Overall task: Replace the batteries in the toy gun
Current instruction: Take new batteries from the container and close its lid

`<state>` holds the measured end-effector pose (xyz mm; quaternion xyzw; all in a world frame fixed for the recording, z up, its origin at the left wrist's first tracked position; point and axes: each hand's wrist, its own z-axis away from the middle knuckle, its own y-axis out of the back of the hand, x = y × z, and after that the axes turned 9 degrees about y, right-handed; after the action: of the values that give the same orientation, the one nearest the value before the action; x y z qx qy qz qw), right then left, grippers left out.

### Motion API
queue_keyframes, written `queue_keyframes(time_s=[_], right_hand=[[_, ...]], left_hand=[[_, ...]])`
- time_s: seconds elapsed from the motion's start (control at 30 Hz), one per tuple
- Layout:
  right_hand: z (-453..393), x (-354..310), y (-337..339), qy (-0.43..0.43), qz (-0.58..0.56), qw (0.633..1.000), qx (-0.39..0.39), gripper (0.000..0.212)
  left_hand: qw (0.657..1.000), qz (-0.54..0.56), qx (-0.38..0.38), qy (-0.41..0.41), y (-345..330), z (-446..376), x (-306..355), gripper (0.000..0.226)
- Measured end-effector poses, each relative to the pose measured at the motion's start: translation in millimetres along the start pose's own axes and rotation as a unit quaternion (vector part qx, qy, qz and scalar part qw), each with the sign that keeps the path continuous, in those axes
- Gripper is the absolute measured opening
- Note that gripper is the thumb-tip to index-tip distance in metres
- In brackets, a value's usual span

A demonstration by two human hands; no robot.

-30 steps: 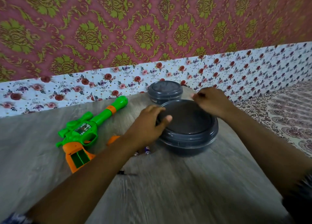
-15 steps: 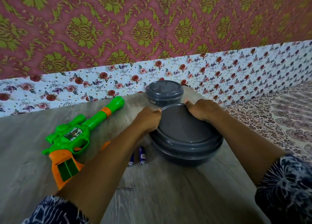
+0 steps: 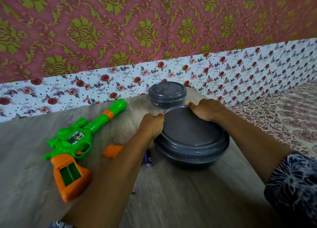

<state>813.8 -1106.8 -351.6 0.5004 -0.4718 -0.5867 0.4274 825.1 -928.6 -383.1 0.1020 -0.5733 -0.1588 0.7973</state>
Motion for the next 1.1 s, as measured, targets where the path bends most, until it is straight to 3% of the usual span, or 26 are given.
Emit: queue_keyframes(time_s=[0.17, 0.33, 0.43, 0.57, 0.77, 0.97, 1.1], right_hand=[[6.8, -0.9, 3.8, 0.027, -0.017, 0.999, 0.024, 0.064], [25.9, -2.2, 7.5, 0.105, 0.0, 0.992, 0.077, 0.036], [38.8, -10.4, 0.9, 0.169, 0.028, 0.983, 0.06, 0.044], [35.7, -11.6, -12.4, 0.148, 0.057, 0.987, 0.024, 0.062], [26.1, -2.1, -13.1, 0.162, 0.041, 0.986, 0.005, 0.065], [20.1, 6.1, -9.1, 0.198, 0.046, 0.979, 0.027, 0.07], [14.5, 10.8, -4.6, 0.192, 0.052, 0.98, 0.03, 0.069]], left_hand=[[0.999, 0.047, 0.001, -0.026, -3.5, 15.0, 3.1, 0.026], [0.997, 0.041, -0.023, -0.057, -3.7, 20.0, 7.4, 0.038], [0.997, 0.028, 0.001, -0.066, -7.2, 16.7, 7.4, 0.036], [0.998, 0.03, 0.019, -0.055, -17.1, 11.9, 7.0, 0.038], [0.997, 0.043, 0.032, -0.052, -22.8, 9.4, 8.8, 0.036], [0.988, 0.129, 0.067, -0.049, -31.9, 16.0, 2.9, 0.027], [0.987, 0.106, 0.091, -0.082, -40.8, 26.4, -6.1, 0.028]])
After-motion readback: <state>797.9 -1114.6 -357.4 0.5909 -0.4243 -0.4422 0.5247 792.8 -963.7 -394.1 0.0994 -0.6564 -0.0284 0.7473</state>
